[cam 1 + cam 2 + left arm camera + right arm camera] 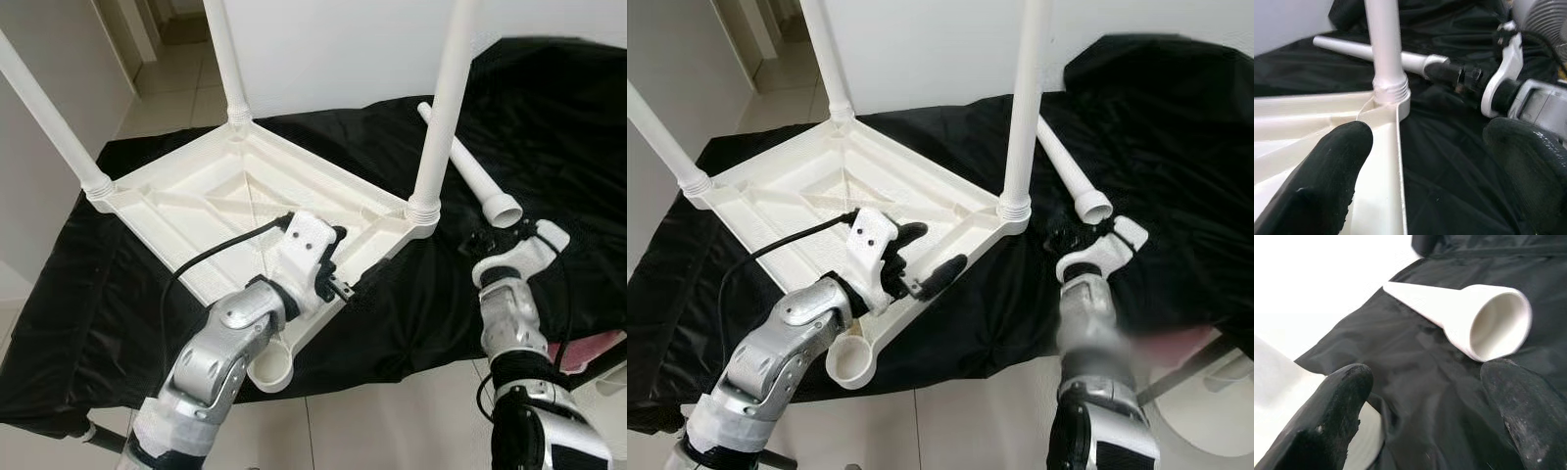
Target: Building children table
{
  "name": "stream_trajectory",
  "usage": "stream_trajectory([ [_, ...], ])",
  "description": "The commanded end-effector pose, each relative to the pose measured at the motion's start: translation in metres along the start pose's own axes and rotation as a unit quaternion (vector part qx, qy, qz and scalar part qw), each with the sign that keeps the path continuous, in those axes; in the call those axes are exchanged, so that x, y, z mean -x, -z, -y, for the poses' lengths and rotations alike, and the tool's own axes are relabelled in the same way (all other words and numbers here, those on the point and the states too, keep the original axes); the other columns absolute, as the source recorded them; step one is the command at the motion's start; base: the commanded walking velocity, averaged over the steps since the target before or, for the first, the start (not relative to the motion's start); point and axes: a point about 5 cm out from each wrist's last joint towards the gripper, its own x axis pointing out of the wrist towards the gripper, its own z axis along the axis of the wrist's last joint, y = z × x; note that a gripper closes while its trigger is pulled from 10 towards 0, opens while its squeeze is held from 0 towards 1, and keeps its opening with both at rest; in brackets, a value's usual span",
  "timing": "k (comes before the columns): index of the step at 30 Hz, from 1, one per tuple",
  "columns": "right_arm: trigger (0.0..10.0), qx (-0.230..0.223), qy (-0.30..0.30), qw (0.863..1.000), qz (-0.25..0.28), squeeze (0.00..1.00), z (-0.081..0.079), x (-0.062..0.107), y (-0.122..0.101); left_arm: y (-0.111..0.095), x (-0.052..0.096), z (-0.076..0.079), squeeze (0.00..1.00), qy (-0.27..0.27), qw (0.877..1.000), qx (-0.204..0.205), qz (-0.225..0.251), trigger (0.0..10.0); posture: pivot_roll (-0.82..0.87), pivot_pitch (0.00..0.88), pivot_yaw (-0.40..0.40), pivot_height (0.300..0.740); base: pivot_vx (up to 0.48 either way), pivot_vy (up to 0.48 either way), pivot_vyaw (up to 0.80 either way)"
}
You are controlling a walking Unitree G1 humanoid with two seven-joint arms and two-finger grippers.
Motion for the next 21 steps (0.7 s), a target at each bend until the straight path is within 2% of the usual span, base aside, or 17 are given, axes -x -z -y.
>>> stream_trajectory([
  [1,10.0,-0.011,-0.008,1.0,-0.011,0.0,-0.003,-0.002,0.003,0.0,0.002,-0.006,0.0,-0.043,0.999,-0.002,-0.008,10.0,0.03,0.136,0.139,0.74,0.0,0.0,0.0],
  [8,10.0,-0.007,-0.019,1.0,0.0,0.0,-0.006,-0.011,-0.008,-0.002,0.002,-0.004,0.0,-0.045,0.999,-0.001,-0.01,10.0,0.04,0.161,0.149,0.74,0.0,0.0,0.0],
  [13,10.0,-0.005,-0.013,1.0,0.013,0.0,-0.004,-0.013,-0.015,-0.001,0.004,-0.003,0.0,-0.047,0.999,0.004,-0.017,10.0,0.04,0.194,0.161,0.74,0.0,0.0,0.0],
  [21,10.0,-0.004,-0.01,1.0,0.024,0.0,-0.004,-0.013,-0.018,0.001,0.005,-0.002,0.0,-0.047,0.999,0.007,-0.023,10.0,0.04,0.199,0.166,0.74,0.0,0.0,0.0],
])
